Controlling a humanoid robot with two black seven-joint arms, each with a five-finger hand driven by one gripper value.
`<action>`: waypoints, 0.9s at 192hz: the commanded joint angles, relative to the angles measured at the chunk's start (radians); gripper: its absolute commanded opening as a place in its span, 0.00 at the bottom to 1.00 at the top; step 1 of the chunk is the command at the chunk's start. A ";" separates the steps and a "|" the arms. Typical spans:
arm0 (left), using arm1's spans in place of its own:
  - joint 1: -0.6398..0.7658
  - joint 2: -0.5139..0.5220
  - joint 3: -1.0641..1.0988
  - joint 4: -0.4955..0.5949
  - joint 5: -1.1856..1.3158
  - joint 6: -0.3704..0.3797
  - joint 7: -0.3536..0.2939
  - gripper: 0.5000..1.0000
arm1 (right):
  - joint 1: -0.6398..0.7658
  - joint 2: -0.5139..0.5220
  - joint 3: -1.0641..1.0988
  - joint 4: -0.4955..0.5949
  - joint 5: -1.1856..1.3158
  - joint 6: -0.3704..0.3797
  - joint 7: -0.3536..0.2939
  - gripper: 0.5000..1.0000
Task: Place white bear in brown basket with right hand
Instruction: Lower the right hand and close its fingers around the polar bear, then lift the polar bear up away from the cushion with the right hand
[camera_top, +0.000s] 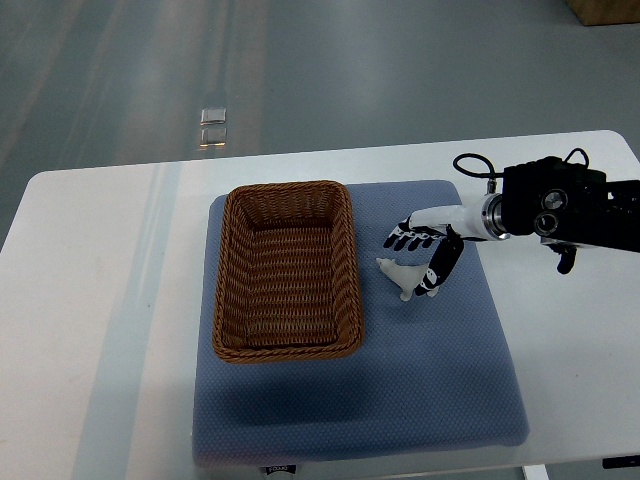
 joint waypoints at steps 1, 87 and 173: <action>0.000 0.000 0.000 -0.003 0.001 0.000 0.000 1.00 | -0.011 0.003 0.000 -0.001 -0.015 -0.015 0.000 0.63; 0.000 0.000 0.000 -0.001 0.000 0.000 0.000 1.00 | -0.043 0.017 0.002 -0.003 -0.075 -0.034 0.006 0.34; 0.000 0.000 0.000 0.000 0.000 0.000 0.000 1.00 | 0.055 -0.088 0.071 0.017 -0.081 0.012 0.015 0.00</action>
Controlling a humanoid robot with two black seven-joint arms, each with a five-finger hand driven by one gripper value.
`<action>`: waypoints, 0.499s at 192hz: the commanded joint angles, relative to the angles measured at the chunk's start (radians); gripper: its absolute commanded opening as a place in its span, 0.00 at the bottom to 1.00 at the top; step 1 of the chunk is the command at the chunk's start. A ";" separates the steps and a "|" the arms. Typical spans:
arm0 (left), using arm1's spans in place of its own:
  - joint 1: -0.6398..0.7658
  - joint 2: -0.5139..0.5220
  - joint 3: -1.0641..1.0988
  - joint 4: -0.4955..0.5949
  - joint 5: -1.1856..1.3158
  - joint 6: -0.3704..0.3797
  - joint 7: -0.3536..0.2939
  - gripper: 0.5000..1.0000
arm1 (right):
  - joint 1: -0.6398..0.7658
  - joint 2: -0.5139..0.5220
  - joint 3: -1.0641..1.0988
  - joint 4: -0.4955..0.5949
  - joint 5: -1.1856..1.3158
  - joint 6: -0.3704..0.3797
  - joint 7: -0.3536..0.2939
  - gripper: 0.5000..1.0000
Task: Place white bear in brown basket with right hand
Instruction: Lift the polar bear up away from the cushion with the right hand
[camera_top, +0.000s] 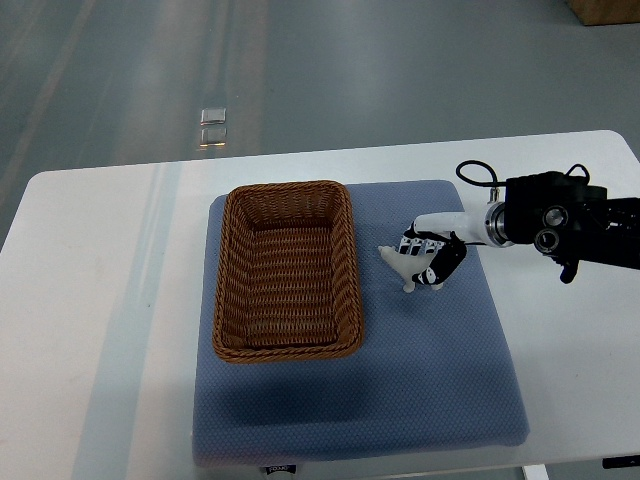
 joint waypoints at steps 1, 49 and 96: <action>0.000 0.000 0.000 0.000 0.000 0.000 0.000 1.00 | 0.078 -0.057 0.030 0.018 0.011 0.036 0.000 0.00; 0.000 0.000 0.000 0.000 0.000 0.000 0.000 1.00 | 0.339 -0.224 0.045 0.058 0.038 0.176 0.002 0.00; 0.000 0.000 0.000 -0.008 0.001 0.000 0.000 1.00 | 0.390 -0.226 0.045 0.061 0.042 0.199 0.002 0.00</action>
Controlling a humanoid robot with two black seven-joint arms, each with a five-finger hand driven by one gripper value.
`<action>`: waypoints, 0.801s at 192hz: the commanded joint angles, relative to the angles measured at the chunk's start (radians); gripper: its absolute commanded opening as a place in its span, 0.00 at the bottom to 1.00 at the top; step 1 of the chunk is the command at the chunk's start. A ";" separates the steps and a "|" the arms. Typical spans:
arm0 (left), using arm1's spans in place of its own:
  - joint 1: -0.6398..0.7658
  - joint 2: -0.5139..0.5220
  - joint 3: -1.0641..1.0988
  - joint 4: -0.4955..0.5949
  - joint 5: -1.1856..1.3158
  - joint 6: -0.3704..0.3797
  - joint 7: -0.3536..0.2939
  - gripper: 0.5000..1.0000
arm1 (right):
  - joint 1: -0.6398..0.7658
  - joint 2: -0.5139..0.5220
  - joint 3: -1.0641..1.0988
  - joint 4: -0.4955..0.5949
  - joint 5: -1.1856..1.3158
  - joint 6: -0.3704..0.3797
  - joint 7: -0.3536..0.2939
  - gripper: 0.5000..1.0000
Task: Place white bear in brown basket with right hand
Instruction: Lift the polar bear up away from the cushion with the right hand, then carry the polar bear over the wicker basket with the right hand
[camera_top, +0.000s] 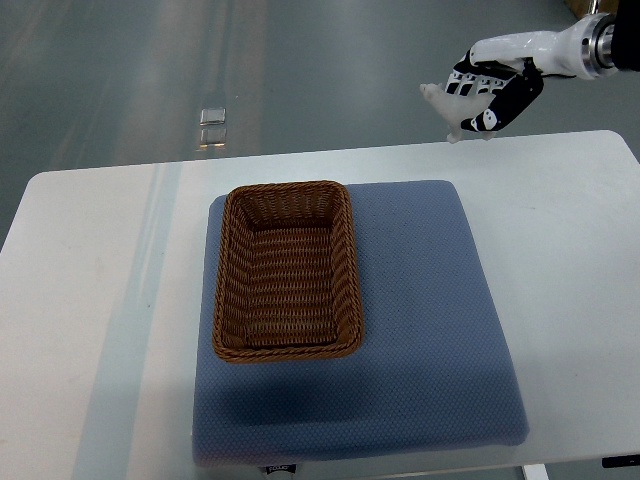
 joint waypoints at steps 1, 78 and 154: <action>0.000 0.000 0.000 -0.003 0.001 0.000 0.000 1.00 | 0.007 0.015 0.000 0.000 0.000 -0.006 0.000 0.00; -0.002 0.000 0.003 -0.006 0.001 0.000 0.000 1.00 | 0.001 0.432 -0.080 -0.147 0.108 -0.217 0.000 0.00; 0.000 0.000 -0.002 -0.005 0.001 0.000 0.000 1.00 | -0.154 0.832 -0.108 -0.434 0.066 -0.270 0.000 0.00</action>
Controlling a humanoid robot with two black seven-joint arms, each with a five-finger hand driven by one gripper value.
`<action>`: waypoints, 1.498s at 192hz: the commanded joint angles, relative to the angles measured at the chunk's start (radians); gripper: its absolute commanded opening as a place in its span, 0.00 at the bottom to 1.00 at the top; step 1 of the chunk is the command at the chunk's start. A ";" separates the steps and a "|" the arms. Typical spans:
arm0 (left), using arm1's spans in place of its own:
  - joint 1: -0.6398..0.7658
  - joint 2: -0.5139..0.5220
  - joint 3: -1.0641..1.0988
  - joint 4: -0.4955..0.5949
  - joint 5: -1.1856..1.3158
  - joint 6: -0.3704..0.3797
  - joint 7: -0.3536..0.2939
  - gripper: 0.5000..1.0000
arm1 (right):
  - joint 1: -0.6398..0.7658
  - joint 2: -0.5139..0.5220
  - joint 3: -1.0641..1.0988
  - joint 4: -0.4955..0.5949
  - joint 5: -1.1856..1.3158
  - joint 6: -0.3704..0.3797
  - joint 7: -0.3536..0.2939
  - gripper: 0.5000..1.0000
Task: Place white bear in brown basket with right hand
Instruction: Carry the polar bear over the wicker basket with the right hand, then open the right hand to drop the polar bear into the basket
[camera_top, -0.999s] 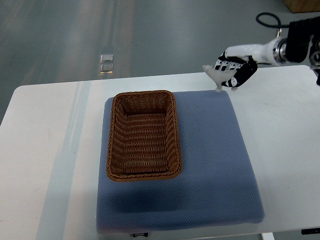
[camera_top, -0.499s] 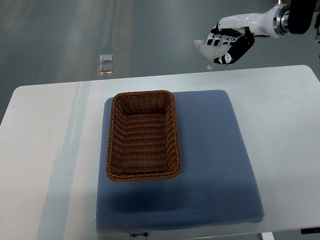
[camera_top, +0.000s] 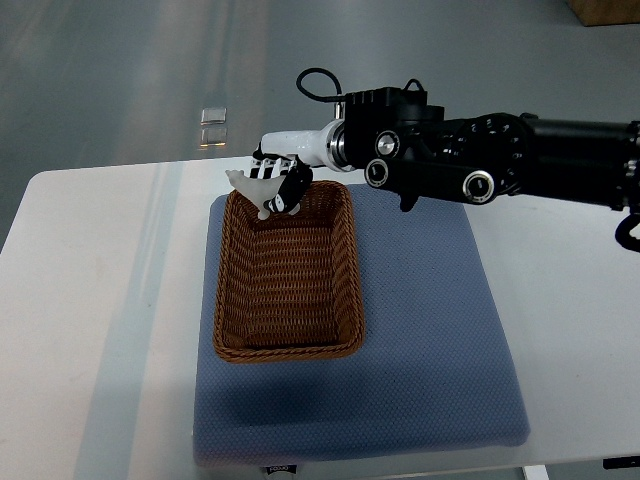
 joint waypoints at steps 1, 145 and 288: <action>0.000 0.000 -0.001 0.000 0.000 0.000 0.000 1.00 | -0.045 0.044 0.002 -0.028 -0.022 -0.002 0.000 0.00; 0.000 0.000 -0.001 0.006 -0.002 0.000 0.000 1.00 | -0.203 0.044 0.008 -0.082 -0.083 -0.038 0.008 0.23; 0.000 0.000 0.001 0.005 -0.002 0.000 0.000 1.00 | -0.208 -0.117 0.394 -0.083 -0.062 -0.082 0.040 0.79</action>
